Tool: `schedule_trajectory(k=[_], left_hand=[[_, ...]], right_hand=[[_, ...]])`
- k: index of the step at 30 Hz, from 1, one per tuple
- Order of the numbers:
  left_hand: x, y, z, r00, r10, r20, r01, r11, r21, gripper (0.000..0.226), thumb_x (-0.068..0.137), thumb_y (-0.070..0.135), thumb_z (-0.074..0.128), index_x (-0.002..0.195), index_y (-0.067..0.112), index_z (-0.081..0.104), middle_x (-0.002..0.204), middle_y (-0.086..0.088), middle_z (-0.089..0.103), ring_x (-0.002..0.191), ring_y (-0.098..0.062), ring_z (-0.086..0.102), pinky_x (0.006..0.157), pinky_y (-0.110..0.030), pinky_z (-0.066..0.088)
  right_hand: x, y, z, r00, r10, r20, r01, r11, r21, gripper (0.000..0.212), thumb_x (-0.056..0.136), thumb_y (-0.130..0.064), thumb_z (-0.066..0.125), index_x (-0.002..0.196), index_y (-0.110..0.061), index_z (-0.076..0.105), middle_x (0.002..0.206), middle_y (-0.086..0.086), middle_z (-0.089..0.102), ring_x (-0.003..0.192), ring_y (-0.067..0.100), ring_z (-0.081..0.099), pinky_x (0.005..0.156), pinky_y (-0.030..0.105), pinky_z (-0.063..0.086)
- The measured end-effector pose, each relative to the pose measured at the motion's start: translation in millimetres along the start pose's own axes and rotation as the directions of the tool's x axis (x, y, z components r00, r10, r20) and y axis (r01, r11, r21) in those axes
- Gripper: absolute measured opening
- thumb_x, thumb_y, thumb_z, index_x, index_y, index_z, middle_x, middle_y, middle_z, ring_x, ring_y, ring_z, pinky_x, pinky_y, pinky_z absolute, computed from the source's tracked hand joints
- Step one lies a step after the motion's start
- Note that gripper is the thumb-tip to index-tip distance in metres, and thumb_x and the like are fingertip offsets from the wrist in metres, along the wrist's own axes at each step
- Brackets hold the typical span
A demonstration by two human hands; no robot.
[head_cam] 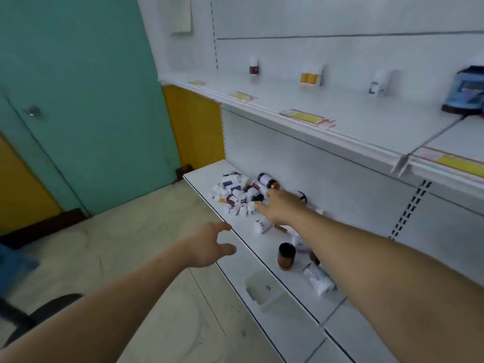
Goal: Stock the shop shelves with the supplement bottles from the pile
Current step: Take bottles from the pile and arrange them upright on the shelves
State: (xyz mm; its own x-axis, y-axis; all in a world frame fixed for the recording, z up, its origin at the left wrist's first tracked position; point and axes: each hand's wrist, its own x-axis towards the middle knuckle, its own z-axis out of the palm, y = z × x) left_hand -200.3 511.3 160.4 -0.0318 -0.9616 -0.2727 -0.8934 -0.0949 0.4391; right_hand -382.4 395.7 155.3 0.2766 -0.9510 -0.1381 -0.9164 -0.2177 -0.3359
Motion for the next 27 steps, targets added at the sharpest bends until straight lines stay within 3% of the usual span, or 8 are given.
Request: schedule_trajectory(k=[3, 8, 13, 16, 19, 23, 25, 27], left_hand=[[61.4, -58.2, -25.0, 0.997, 0.055, 0.053, -0.057, 0.998, 0.027, 0.061, 0.088, 0.049, 0.058, 0.141, 0.029, 0.037, 0.15, 0.003, 0.034, 0.134, -0.018, 0.037, 0.108, -0.031, 0.033], [148.2, -146.3, -73.0, 0.978, 0.099, 0.184, -0.109, 0.993, 0.047, 0.061, 0.089, 0.049, 0.056, 0.143, 0.029, 0.035, 0.151, 0.003, 0.032, 0.135, -0.018, 0.034, 0.108, -0.03, 0.03], [240.5, -183.6, -112.5, 0.95, 0.14, 0.28, -0.171, 0.981, 0.092, 0.061, 0.09, 0.048, 0.055, 0.143, 0.027, 0.035, 0.15, -0.001, 0.034, 0.13, -0.021, 0.041, 0.104, -0.031, 0.034], [302.2, -191.4, -120.6, 0.932, 0.215, 0.292, -0.248, 0.966, 0.079, 0.047, 0.09, 0.039, 0.057, 0.131, 0.019, 0.046, 0.137, -0.007, 0.049, 0.115, -0.023, 0.053, 0.091, -0.029, 0.04], [361.3, -200.4, -120.1, 0.904, 0.276, 0.327, -0.319, 0.944, 0.083, 0.035, 0.093, 0.034, 0.054, 0.12, 0.012, 0.051, 0.123, -0.004, 0.057, 0.108, -0.021, 0.055, 0.081, -0.024, 0.036], [428.3, -212.1, -113.5, 0.885, 0.302, 0.355, -0.333, 0.943, 0.026, 0.05, 0.091, 0.033, 0.058, 0.135, 0.014, 0.042, 0.133, -0.003, 0.049, 0.119, -0.022, 0.051, 0.088, -0.023, 0.037], [459.7, -215.7, -106.2, 0.883, 0.318, 0.347, -0.347, 0.938, 0.024, 0.059, 0.092, 0.03, 0.058, 0.142, 0.014, 0.034, 0.144, -0.007, 0.041, 0.128, -0.023, 0.044, 0.097, -0.024, 0.034], [490.3, -216.1, -95.9, 0.873, 0.354, 0.335, -0.375, 0.927, 0.0, 0.061, 0.092, 0.028, 0.059, 0.145, 0.013, 0.031, 0.149, -0.008, 0.036, 0.132, -0.023, 0.039, 0.106, -0.027, 0.029]], right_hand=[[57.2, -30.5, 25.8, 0.993, 0.102, -0.052, -0.097, 0.992, 0.086, 0.057, 0.086, -0.058, 0.042, 0.126, -0.018, 0.048, 0.129, 0.01, 0.055, 0.113, 0.033, 0.053, 0.089, 0.037, 0.045], [131.8, -81.7, 59.0, 0.957, 0.288, -0.029, -0.28, 0.947, 0.156, 0.056, 0.09, -0.051, 0.045, 0.133, -0.016, 0.044, 0.136, 0.013, 0.05, 0.12, 0.033, 0.049, 0.093, 0.036, 0.042], [192.0, -105.7, 71.5, 0.913, 0.407, -0.005, -0.398, 0.895, 0.199, 0.06, 0.091, -0.053, 0.046, 0.134, -0.012, 0.043, 0.137, 0.015, 0.049, 0.121, 0.033, 0.049, 0.093, 0.034, 0.041], [230.4, -105.7, 77.3, 0.892, 0.452, -0.009, -0.437, 0.867, 0.239, 0.056, 0.092, -0.049, 0.049, 0.131, -0.01, 0.046, 0.132, 0.013, 0.053, 0.117, 0.031, 0.052, 0.089, 0.032, 0.041], [270.1, -100.1, 90.4, 0.87, 0.493, -0.002, -0.471, 0.832, 0.295, 0.045, 0.09, -0.044, 0.055, 0.122, -0.012, 0.052, 0.116, 0.009, 0.061, 0.099, 0.024, 0.057, 0.078, 0.03, 0.042], [324.3, -86.4, 116.7, 0.848, 0.529, 0.022, -0.504, 0.794, 0.339, 0.032, 0.086, -0.044, 0.057, 0.098, -0.015, 0.058, 0.085, 0.001, 0.06, 0.079, 0.019, 0.058, 0.068, 0.03, 0.048], [350.7, -77.3, 132.7, 0.83, 0.556, 0.037, -0.537, 0.782, 0.316, 0.031, 0.078, -0.05, 0.054, 0.081, -0.019, 0.054, 0.077, 0.0, 0.056, 0.076, 0.021, 0.059, 0.066, 0.033, 0.05], [374.2, -70.3, 148.2, 0.816, 0.575, 0.052, -0.565, 0.776, 0.282, 0.032, 0.076, -0.049, 0.058, 0.081, -0.017, 0.053, 0.08, 0.004, 0.056, 0.08, 0.024, 0.059, 0.067, 0.034, 0.05]])
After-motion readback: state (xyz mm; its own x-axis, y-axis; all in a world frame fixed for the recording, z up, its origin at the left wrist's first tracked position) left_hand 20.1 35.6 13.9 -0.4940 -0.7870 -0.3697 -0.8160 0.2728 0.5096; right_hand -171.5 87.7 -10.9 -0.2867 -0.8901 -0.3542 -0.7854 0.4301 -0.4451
